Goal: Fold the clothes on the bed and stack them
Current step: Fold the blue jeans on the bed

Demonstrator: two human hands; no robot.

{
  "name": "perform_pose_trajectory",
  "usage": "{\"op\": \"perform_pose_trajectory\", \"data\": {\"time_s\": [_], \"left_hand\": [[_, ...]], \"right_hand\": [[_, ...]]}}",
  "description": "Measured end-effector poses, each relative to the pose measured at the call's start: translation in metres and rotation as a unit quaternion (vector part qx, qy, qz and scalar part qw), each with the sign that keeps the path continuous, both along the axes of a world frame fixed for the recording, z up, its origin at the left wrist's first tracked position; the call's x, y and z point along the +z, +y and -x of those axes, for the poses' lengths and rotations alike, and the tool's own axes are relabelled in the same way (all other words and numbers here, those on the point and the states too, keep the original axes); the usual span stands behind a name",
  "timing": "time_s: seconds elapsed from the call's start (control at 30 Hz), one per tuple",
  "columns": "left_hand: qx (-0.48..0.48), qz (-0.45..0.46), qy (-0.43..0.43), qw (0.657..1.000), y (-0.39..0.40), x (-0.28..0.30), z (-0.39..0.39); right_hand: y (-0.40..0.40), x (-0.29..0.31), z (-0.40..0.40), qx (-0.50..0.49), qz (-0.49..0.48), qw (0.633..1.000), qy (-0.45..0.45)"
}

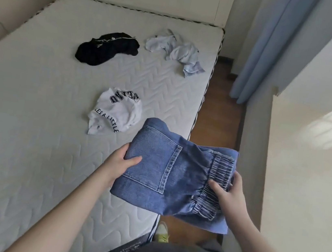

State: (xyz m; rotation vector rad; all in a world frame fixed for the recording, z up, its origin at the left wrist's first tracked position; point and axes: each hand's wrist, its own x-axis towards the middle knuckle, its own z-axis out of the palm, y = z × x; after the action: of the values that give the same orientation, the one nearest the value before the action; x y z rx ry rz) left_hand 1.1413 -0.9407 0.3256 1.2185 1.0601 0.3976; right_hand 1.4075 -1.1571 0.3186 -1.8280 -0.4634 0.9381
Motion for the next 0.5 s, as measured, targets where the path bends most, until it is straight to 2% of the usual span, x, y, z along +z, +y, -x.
{"op": "perform_pose_trajectory", "data": {"time_s": [0.23,0.5], "left_hand": [[0.041,0.027,0.031,0.998,0.055,-0.021,-0.043],[0.094,0.029,0.108,0.989,0.111,-0.051,-0.103]], "right_hand": [[0.073,-0.026,-0.050,0.010,0.007,0.999,0.041],[0.163,-0.059,-0.123,0.064,0.040,0.994,0.082]]}}
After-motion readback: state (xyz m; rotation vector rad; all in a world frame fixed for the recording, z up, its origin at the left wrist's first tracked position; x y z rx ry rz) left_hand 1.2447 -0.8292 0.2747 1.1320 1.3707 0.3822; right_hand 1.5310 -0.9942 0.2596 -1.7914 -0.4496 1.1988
